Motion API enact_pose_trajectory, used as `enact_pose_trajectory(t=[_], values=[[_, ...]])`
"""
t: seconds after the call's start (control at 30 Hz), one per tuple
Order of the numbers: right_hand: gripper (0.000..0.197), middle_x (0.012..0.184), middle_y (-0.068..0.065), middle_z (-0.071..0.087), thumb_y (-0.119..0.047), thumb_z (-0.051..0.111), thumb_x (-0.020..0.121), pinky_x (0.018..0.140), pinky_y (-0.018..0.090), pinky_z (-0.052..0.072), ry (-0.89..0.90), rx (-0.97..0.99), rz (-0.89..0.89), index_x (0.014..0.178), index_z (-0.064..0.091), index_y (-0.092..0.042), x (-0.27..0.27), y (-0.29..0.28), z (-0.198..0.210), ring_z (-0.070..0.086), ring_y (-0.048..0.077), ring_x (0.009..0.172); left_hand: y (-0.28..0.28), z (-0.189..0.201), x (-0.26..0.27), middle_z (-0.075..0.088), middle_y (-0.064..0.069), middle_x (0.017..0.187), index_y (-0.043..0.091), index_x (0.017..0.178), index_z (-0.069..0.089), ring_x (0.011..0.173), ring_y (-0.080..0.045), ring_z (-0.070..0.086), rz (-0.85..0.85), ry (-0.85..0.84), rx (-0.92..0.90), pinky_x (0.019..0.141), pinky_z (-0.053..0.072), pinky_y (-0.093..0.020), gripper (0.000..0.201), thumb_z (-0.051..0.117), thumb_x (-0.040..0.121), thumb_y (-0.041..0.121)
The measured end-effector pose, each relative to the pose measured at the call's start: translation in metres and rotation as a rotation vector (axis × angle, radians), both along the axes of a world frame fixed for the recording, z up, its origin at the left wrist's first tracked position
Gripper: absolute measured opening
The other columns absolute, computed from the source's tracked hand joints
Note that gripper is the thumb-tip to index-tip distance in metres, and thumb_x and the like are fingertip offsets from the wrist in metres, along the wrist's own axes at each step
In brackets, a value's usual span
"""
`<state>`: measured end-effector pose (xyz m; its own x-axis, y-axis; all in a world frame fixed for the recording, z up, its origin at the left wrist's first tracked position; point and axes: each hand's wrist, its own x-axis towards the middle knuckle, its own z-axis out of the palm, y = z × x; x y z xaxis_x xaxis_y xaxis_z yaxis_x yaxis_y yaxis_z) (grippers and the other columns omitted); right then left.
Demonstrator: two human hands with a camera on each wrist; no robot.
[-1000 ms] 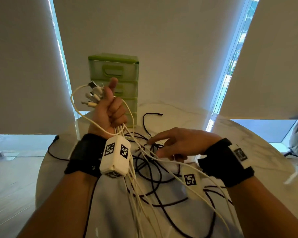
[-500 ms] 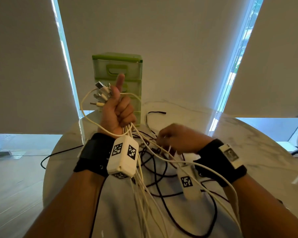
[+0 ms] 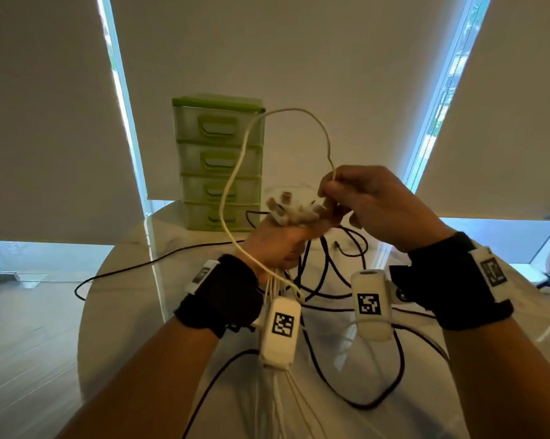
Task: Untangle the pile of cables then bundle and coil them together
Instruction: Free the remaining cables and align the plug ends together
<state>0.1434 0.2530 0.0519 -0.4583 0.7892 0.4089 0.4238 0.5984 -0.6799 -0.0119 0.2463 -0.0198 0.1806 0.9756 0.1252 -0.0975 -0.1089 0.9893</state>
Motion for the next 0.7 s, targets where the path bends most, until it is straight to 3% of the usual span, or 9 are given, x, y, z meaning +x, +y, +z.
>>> enact_pose_trajectory(t=[0.13, 0.17, 0.2, 0.23, 0.3, 0.37, 0.5, 0.6, 0.7], values=[[0.015, 0.077, 0.003, 0.066, -0.016, 0.05, 0.099, 0.05, 0.011, 0.04, 0.318, 0.053, -0.037, 0.097, 0.064, -0.016, -0.002, -0.002, 0.005, 0.057, 0.011, 0.06, -0.002, 0.001, 0.008, 0.035, 0.015, 0.038, 0.002, 0.099, 0.068, 0.033, -0.006, 0.043, 0.069, -0.032, -0.021, 0.064, 0.043, -0.016, 0.014, 0.055, 0.094, 0.006], [0.013, 0.078, 0.001, 0.065, -0.02, 0.053, 0.097, 0.051, 0.013, 0.04, 0.292, 0.023, -0.046, 0.107, 0.062, -0.018, -0.002, -0.002, 0.005, 0.056, 0.009, 0.059, 0.0, 0.001, 0.004, 0.031, 0.014, 0.041, 0.006, 0.094, 0.07, 0.032, -0.004, 0.033, 0.076, -0.059, -0.034, 0.042, 0.031, -0.017, 0.017, 0.054, 0.096, 0.012], [0.024, 0.079, -0.002, 0.064, -0.027, 0.058, 0.094, 0.054, 0.016, 0.041, 0.185, -0.032, -0.063, 0.117, 0.057, -0.023, -0.003, -0.001, 0.002, 0.055, 0.006, 0.06, 0.002, 0.002, 0.0, 0.027, 0.012, 0.043, 0.011, 0.09, 0.07, 0.034, -0.004, 0.025, 0.076, -0.082, -0.039, 0.051, 0.0, -0.023, 0.021, 0.052, 0.097, 0.018], [0.04, 0.082, -0.005, 0.063, -0.035, 0.063, 0.089, 0.058, 0.019, 0.042, -0.005, -0.108, -0.078, 0.126, 0.05, -0.029, -0.004, 0.0, -0.003, 0.056, 0.004, 0.063, 0.004, 0.003, -0.004, 0.024, 0.01, 0.043, 0.014, 0.09, 0.069, 0.034, -0.003, 0.021, 0.076, -0.122, -0.034, 0.038, 0.015, -0.019, 0.023, 0.049, 0.098, 0.022], [0.057, 0.087, -0.014, 0.059, -0.044, 0.07, 0.081, 0.064, 0.021, 0.043, -0.45, -0.264, -0.085, 0.132, 0.043, -0.039, -0.008, 0.004, -0.018, 0.057, 0.003, 0.069, 0.008, 0.004, -0.011, 0.023, 0.008, 0.043, 0.014, 0.098, 0.066, 0.033, -0.002, 0.019, 0.066, -0.235, -0.02, 0.034, 0.013, -0.016, 0.025, 0.045, 0.099, 0.027], [0.034, 0.073, -0.014, 0.058, -0.041, 0.069, 0.084, 0.059, 0.02, 0.043, -0.584, -0.341, -0.088, 0.114, 0.056, -0.033, -0.007, 0.014, -0.033, 0.057, 0.006, 0.062, 0.011, 0.006, -0.017, 0.022, 0.007, 0.044, 0.013, 0.102, 0.064, 0.032, -0.002, 0.019, 0.037, -0.313, -0.01, 0.033, 0.014, -0.013, 0.027, 0.043, 0.099, 0.029], [0.013, 0.057, 0.0, 0.061, -0.023, 0.063, 0.09, 0.047, 0.022, 0.041, -0.425, -0.338, -0.339, 0.085, 0.066, -0.012, 0.019, 0.046, -0.043, 0.051, 0.01, 0.045, 0.018, 0.006, -0.032, 0.026, 0.007, 0.041, 0.013, 0.101, 0.061, 0.03, -0.002, 0.021, -0.005, -0.46, 0.024, 0.03, 0.016, -0.012, 0.028, 0.046, 0.091, 0.035], [0.014, 0.078, 0.011, 0.069, -0.017, 0.057, 0.091, 0.048, 0.021, 0.039, -0.168, -0.237, -0.658, 0.096, 0.064, -0.006, 0.044, 0.059, -0.041, 0.053, 0.014, 0.051, 0.019, 0.008, -0.041, 0.027, 0.008, 0.041, 0.014, 0.103, 0.06, 0.03, -0.001, 0.021, 0.004, -0.527, 0.039, 0.029, 0.017, -0.012, 0.031, 0.048, 0.086, 0.037], [0.031, 0.101, 0.012, 0.07, -0.027, 0.062, 0.091, 0.058, 0.024, 0.047, -0.128, -0.215, -0.692, 0.118, 0.055, -0.014, 0.051, 0.061, -0.039, 0.059, 0.015, 0.064, 0.019, 0.005, -0.041, 0.027, 0.008, 0.042, 0.015, 0.106, 0.061, 0.031, -0.001, 0.021, -0.012, -0.506, 0.05, 0.03, 0.017, -0.013, 0.032, 0.048, 0.086, 0.036]])
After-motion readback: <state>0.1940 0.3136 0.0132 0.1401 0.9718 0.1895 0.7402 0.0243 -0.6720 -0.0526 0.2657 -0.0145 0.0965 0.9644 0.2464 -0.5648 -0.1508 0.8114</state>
